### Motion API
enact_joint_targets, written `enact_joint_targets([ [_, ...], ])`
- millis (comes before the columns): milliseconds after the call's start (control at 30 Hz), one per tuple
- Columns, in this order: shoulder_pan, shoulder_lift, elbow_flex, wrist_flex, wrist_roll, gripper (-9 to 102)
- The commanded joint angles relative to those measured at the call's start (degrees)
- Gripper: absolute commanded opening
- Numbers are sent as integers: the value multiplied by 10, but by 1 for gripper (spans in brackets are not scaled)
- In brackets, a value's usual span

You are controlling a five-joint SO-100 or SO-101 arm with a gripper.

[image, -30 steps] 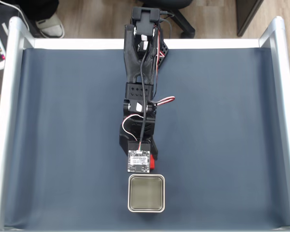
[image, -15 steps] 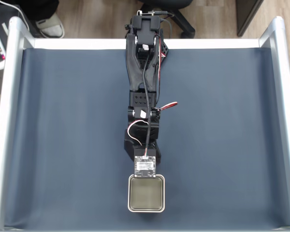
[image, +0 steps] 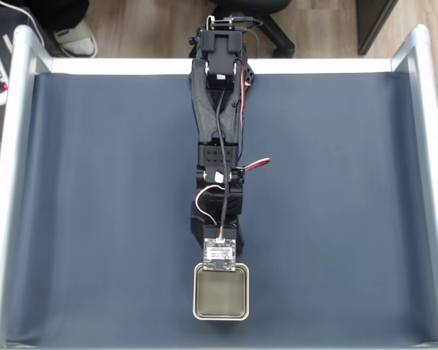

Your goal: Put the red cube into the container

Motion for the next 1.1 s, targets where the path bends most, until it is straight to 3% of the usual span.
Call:
enact_joint_targets([
  [0, -5, 3, -26, -13, 6, 25],
  [267, -5, 2, -25, -9, -4, 19],
  [567, -5, 10, -20, -5, -11, 2],
  [1067, -14, 47, -20, 54, -2, 0],
])
